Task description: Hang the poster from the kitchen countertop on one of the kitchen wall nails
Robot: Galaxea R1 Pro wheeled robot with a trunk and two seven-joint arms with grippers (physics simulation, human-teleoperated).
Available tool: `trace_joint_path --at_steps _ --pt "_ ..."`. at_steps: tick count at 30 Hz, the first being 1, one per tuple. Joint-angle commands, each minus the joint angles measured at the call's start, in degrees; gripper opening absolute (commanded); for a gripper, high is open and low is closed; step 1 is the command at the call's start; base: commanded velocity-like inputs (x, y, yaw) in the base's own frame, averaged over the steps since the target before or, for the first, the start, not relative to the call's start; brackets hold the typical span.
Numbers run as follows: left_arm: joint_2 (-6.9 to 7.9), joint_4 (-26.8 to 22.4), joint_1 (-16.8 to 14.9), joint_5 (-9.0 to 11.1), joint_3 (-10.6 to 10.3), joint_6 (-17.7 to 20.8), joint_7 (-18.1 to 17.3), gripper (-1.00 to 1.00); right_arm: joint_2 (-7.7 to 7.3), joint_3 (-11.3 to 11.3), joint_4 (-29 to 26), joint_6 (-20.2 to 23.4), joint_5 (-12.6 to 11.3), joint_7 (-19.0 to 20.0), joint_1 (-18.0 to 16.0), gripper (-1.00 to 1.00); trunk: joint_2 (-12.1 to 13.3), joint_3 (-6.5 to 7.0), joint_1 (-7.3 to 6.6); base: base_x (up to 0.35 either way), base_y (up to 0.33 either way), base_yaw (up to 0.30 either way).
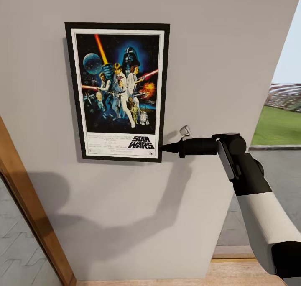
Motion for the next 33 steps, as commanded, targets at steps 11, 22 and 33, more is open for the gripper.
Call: trace_joint_path --at_steps 11,22,33 --pt "0.01 0.1 0.0 0.1 -0.1 -0.2 -0.2 1.0 -0.05 0.1 0.0 0.6 -0.6 -0.1 -0.1 -1.0 0.0 -0.02 0.02 0.0 0.0 0.0" --pt "0.01 0.1 0.0 0.2 -0.1 -0.2 -0.2 1.0 -0.05 0.1 0.0 0.6 -0.6 -0.1 0.0 -1.0 0.0 -0.02 0.02 0.028 0.0 0.0" --pt "0.01 0.1 0.0 0.2 -0.1 -0.2 -0.2 1.0 -0.05 0.1 0.0 0.6 -0.6 -0.1 0.0 -1.0 0.0 -0.02 0.02 0.003 0.0 0.0"
